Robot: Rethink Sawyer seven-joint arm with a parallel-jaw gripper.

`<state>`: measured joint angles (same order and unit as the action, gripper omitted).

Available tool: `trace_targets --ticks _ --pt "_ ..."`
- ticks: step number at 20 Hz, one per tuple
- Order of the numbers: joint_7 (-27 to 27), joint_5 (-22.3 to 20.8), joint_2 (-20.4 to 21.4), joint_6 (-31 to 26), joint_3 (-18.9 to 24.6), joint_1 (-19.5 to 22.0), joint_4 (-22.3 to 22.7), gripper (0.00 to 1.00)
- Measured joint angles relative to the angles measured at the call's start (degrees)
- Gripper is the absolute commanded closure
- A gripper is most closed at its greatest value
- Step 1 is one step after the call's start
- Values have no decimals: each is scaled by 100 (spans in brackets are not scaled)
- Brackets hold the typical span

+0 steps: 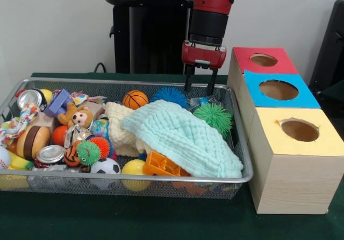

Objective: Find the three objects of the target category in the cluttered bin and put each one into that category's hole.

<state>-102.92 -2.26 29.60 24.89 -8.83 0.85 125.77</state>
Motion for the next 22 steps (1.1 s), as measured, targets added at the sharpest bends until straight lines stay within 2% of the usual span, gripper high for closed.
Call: trace_targets --ticks 22 --pt "0 91 5 3 -50 -284 -9 0"
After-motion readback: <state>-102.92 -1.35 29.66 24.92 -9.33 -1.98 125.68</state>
